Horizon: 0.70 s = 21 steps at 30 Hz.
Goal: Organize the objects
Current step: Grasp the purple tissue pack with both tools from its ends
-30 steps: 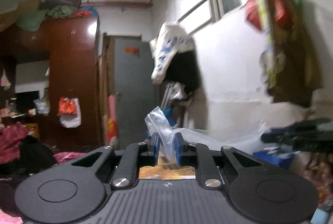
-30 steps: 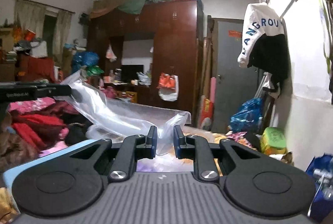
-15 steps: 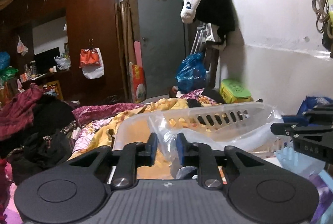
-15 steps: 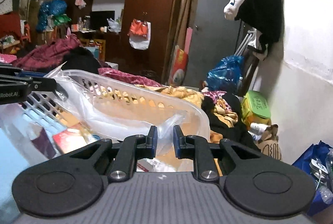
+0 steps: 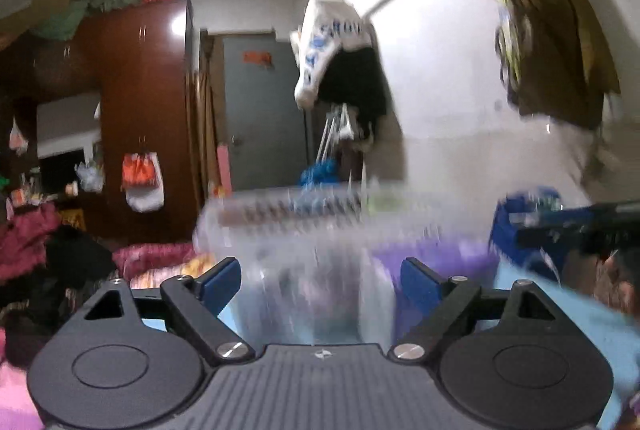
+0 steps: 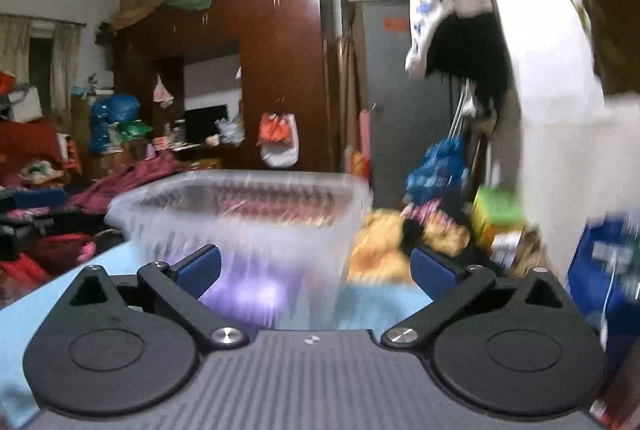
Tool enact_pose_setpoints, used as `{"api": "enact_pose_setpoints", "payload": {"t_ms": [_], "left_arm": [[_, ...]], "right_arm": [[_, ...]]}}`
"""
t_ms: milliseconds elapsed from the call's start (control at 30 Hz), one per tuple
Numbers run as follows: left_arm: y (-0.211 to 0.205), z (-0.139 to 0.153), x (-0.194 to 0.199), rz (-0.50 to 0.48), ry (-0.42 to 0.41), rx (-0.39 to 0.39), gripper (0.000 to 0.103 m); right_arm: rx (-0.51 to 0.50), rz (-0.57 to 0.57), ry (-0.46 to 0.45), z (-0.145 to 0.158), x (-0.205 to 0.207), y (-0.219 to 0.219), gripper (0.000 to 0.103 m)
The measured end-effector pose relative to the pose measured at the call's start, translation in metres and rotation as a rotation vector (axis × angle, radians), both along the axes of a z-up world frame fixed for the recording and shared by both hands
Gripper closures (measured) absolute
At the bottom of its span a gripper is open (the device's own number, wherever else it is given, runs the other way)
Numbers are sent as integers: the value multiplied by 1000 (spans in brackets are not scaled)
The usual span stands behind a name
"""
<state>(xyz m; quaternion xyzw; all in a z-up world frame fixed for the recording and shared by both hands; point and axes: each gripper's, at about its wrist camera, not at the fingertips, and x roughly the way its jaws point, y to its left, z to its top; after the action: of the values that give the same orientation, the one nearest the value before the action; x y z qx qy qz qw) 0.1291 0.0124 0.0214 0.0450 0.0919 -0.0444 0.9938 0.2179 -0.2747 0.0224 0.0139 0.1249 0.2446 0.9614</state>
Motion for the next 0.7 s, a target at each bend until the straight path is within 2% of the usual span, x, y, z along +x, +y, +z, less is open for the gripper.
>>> {"api": "enact_pose_setpoints", "payload": {"t_ms": [133, 267, 467, 600, 700], "left_arm": [[-17, -19, 3, 3, 30, 46, 14], [-17, -17, 19, -38, 116, -34, 14], [-9, -25, 34, -43, 156, -108, 14], [-9, -23, 27, -17, 125, -164, 14], [-14, -19, 23, -4, 81, -133, 14]], "right_arm": [[22, -13, 68, -26, -11, -13, 0], [11, 3, 84, -26, 0, -5, 0], [14, 40, 75, -25, -1, 9, 0], [47, 50, 32, -25, -4, 6, 0], [47, 33, 4, -23, -8, 6, 0]]}}
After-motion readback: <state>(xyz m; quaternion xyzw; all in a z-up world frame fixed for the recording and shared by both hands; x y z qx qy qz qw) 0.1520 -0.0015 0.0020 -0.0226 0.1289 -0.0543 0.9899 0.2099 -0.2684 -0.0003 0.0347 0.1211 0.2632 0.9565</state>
